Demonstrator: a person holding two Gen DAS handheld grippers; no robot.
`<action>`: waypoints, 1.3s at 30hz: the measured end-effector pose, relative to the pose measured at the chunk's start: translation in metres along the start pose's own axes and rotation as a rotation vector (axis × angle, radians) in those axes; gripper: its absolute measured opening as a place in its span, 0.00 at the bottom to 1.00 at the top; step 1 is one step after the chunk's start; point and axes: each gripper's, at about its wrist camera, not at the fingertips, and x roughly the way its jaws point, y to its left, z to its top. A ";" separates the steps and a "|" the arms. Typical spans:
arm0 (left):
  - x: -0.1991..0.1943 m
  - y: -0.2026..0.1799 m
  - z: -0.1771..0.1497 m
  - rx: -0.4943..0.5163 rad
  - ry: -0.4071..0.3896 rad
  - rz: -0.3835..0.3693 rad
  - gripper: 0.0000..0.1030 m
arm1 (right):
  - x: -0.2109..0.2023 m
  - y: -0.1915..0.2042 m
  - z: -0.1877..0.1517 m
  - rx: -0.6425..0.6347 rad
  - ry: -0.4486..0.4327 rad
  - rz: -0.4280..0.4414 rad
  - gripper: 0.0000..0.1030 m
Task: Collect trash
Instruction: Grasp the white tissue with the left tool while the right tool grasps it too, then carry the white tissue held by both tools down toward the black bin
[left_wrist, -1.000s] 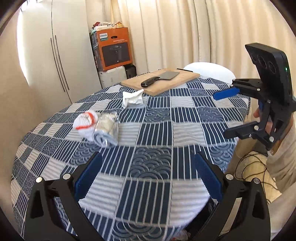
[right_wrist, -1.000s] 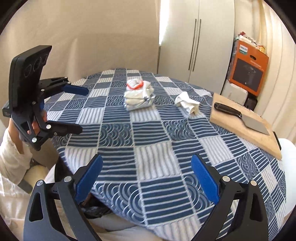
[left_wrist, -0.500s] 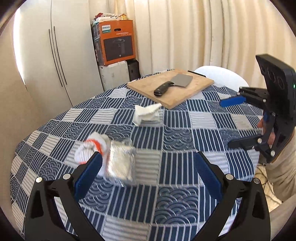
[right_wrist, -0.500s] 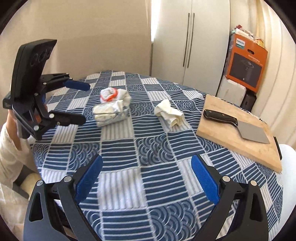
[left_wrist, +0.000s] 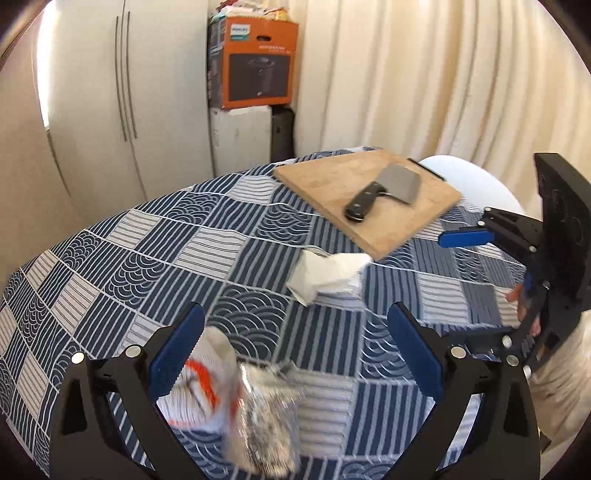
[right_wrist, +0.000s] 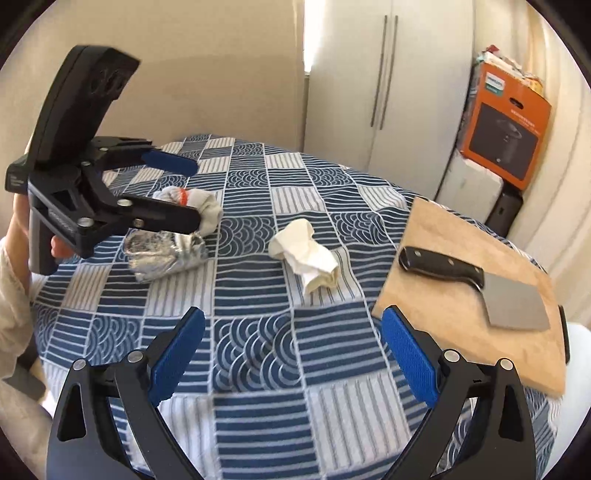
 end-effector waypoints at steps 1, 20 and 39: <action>0.007 0.002 0.003 -0.015 0.017 -0.005 0.94 | 0.007 -0.003 0.003 -0.010 0.002 0.004 0.89; 0.065 0.014 0.028 -0.220 0.117 -0.206 0.86 | 0.072 -0.025 0.018 -0.098 0.013 0.047 0.87; 0.089 0.020 0.019 -0.278 0.188 -0.271 0.20 | 0.088 -0.025 0.015 -0.102 0.042 0.018 0.30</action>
